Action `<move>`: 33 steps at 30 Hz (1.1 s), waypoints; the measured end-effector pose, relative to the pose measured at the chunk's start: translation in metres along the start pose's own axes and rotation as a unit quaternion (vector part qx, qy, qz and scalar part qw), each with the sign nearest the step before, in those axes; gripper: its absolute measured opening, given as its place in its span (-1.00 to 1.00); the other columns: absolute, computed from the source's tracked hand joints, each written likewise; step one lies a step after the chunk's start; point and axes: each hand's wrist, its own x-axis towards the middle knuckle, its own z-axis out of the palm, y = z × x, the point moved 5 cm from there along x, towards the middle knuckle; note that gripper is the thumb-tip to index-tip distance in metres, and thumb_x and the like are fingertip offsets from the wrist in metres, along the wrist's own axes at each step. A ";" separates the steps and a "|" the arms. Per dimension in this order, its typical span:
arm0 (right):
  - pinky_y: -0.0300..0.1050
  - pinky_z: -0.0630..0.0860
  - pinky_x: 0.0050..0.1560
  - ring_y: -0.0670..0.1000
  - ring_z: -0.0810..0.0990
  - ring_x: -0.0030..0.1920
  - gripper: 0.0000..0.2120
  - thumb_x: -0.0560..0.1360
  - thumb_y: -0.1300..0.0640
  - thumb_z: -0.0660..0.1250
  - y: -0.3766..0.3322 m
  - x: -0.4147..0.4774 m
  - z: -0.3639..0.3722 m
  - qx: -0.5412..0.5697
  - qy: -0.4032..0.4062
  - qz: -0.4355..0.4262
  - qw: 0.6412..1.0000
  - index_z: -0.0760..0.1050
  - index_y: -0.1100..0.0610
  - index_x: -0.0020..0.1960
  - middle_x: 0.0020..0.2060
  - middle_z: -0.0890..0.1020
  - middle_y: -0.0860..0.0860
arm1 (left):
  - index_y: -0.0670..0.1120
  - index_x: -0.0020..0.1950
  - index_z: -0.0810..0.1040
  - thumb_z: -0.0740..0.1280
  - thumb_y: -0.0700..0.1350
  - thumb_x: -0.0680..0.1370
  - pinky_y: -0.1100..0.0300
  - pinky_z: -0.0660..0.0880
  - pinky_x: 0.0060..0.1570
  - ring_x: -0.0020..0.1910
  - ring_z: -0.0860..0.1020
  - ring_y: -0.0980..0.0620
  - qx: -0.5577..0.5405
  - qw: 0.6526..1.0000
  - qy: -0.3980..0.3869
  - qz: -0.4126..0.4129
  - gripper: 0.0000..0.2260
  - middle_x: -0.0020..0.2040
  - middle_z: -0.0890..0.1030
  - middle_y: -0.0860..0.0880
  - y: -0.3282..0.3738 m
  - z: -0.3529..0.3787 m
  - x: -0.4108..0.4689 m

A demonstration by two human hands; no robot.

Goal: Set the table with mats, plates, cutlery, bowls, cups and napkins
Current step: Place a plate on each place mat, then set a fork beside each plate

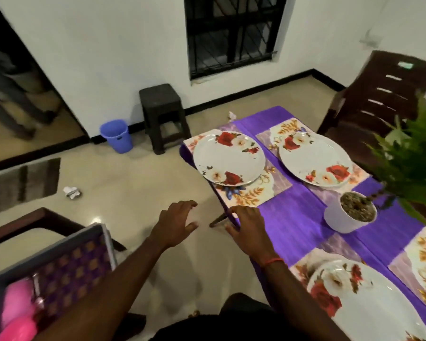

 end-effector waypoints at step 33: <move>-0.04 0.35 0.15 0.11 0.45 0.24 -0.66 0.50 -0.08 0.43 -0.290 0.165 0.269 -0.038 -0.394 -0.436 0.809 0.52 -0.02 0.24 0.16 0.62 -0.02 | 0.03 0.51 0.32 0.30 0.17 0.60 -0.07 0.37 0.32 0.40 0.38 -0.10 -0.139 0.840 0.161 -0.498 -0.48 0.43 0.42 -0.03 -0.252 -0.044 -0.124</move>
